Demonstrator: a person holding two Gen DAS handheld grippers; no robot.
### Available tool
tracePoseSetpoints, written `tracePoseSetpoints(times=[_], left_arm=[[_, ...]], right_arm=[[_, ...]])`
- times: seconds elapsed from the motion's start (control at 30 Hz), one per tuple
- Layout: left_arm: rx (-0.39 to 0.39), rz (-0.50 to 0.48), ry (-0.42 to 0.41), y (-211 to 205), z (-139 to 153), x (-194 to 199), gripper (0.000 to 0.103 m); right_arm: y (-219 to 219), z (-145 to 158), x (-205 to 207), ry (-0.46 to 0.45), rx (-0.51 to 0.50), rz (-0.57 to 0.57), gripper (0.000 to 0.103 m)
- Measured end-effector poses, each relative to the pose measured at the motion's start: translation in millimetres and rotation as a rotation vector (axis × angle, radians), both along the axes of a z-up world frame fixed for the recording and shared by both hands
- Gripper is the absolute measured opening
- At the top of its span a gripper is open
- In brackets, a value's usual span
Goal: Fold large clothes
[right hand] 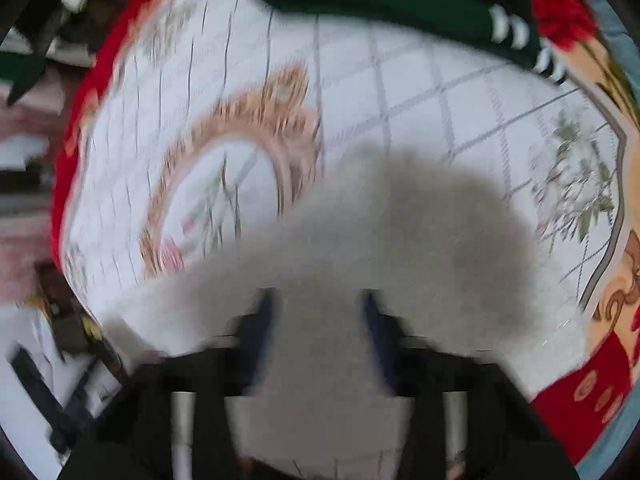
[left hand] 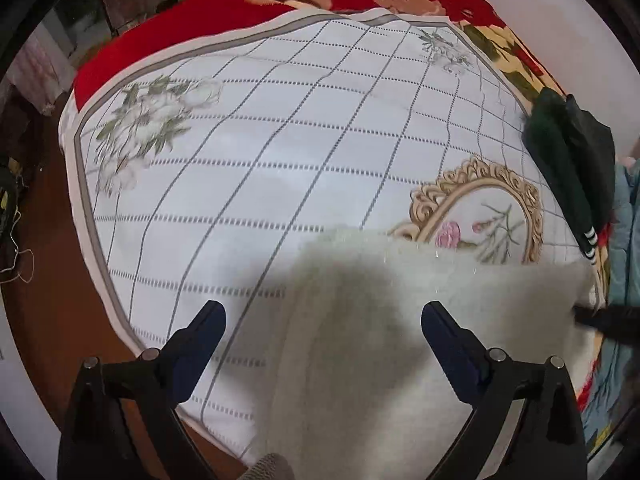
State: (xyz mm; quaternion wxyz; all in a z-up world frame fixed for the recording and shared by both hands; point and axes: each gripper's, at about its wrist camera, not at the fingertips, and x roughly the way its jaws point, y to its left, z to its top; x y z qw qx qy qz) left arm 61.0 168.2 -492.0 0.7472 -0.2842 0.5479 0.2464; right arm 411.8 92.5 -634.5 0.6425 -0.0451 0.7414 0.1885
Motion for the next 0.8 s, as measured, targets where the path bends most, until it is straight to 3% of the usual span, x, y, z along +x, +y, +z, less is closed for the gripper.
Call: tracePoseSetpoints(times=[0.07,0.13,0.23,0.33,0.4,0.53,0.63,0.7,0.8], left_arm=[[0.002,0.003,0.028,0,-15,17,0.100],[-0.018,0.016,0.037,1,-27,28,0.100],[0.030,0.009,0.057,5,-38,37,0.100],[0.091,-0.007,0.112,13,-64,60,0.100],[0.040,-0.005,0.136,25,-82,71,0.100],[0.031,0.021,0.060,35,-46,65,0.100],[0.045,-0.004,0.002,27,-6,48,0.100],[0.020,-0.044,0.033,13,-1,37,0.100],[-0.030,-0.088,0.147,-1,-29,29,0.100]], right_arm=[[14,-30,-11,0.021,-0.089,0.063,0.020],[21,-66,-12,0.059,-0.143,0.050,0.020],[29,-76,-1,0.098,-0.182,0.011,0.020],[28,-72,0,0.115,-0.178,0.003,0.020],[24,-63,-1,0.108,-0.152,-0.001,0.020],[3,-22,3,0.086,-0.066,-0.108,0.021],[3,8,-4,0.052,-0.011,-0.115,0.021],[10,8,-13,0.075,-0.017,-0.088,0.021],[20,-5,-29,0.114,-0.074,-0.053,0.021]])
